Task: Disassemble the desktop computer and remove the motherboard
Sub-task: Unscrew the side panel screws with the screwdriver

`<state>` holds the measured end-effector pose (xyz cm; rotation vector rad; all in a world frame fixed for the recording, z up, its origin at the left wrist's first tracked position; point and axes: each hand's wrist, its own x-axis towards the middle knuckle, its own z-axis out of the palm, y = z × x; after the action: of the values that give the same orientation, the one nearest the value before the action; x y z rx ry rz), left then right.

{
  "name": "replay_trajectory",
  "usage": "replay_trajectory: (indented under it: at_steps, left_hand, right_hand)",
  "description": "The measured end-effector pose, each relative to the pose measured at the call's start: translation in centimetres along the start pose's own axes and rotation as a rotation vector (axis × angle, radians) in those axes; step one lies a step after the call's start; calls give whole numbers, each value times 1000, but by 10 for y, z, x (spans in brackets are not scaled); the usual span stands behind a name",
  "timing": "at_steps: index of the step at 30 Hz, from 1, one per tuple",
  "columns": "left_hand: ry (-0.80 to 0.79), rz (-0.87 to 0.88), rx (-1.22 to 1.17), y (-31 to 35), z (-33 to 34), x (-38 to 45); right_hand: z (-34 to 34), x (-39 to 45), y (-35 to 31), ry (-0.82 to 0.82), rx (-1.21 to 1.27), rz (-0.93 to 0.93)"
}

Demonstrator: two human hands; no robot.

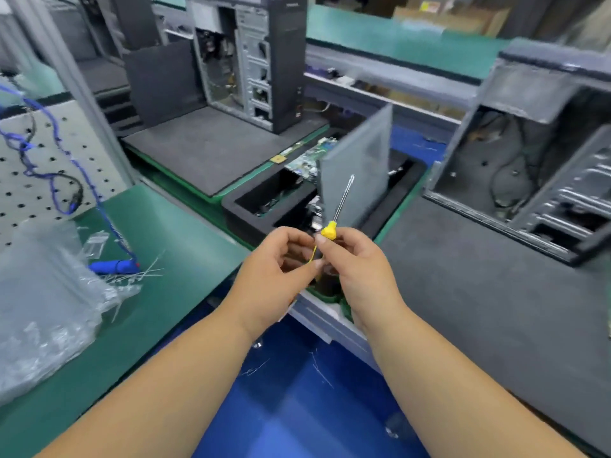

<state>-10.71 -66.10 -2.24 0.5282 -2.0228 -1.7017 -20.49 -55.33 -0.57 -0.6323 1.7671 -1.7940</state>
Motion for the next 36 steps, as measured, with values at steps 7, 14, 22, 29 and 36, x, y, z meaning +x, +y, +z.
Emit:
replay_trajectory:
  at_steps: [7, 14, 22, 29, 36]
  left_hand:
    - [-66, 33, -22, 37, 115, -42]
    - [-394, 40, -195, 90, 260, -111]
    - [-768, 79, -256, 143, 427, -207]
    - [-1014, 70, -297, 168, 553, -298]
    - [-1084, 67, -251, 182, 623, -353]
  right_hand:
    - [-119, -86, -16, 239, 23, 20]
    - [-238, -206, -37, 336, 133, -18]
    - [-374, -371, -51, 617, 115, -111]
    - [-458, -512, -49, 883, 58, -123]
    - [-498, -602, -44, 1104, 107, -103]
